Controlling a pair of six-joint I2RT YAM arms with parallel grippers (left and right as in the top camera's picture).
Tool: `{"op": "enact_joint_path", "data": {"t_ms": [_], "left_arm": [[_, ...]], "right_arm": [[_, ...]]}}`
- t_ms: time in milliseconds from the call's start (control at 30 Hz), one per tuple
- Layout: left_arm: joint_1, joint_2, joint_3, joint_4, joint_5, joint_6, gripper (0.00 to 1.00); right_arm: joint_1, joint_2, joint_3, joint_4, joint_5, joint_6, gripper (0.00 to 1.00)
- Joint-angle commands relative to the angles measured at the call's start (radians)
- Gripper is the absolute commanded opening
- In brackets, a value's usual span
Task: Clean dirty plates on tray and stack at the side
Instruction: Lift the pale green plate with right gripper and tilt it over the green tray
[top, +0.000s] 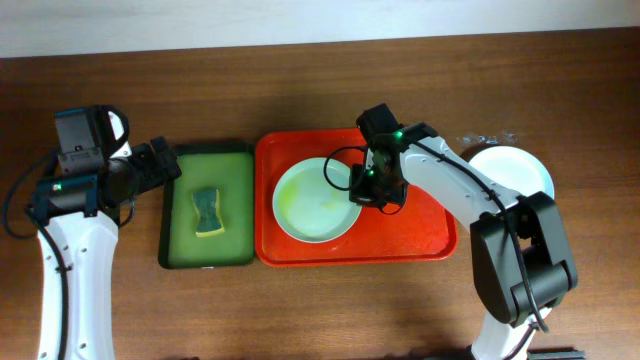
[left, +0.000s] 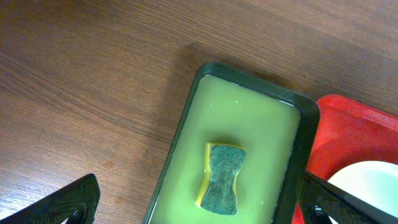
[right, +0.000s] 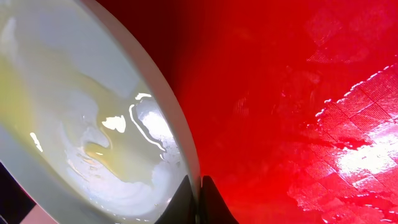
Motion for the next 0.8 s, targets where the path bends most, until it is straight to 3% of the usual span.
{"op": "enact_joint_path", "data": {"t_ms": [0, 267, 433, 633, 767], "left_arm": [[0.005, -0.008, 0.012, -0.001, -0.006, -0.013, 0.99], [0.005, -0.008, 0.012, -0.001, -0.006, -0.013, 0.99], [0.005, -0.008, 0.012, -0.001, -0.006, -0.013, 0.99], [0.005, -0.008, 0.012, -0.001, -0.006, -0.013, 0.99], [0.005, -0.008, 0.012, -0.001, -0.006, -0.013, 0.99]], "right_arm": [[-0.005, -0.011, 0.043, -0.023, -0.006, -0.02, 0.04], [-0.003, -0.011, 0.211, -0.155, -0.006, -0.023, 0.04], [0.045, -0.01, 0.246, -0.063, 0.006, -0.007, 0.04], [0.218, -0.006, 0.246, 0.089, 0.205, 0.096, 0.04], [0.37, -0.006, 0.246, 0.143, 0.447, 0.142, 0.04]]}}
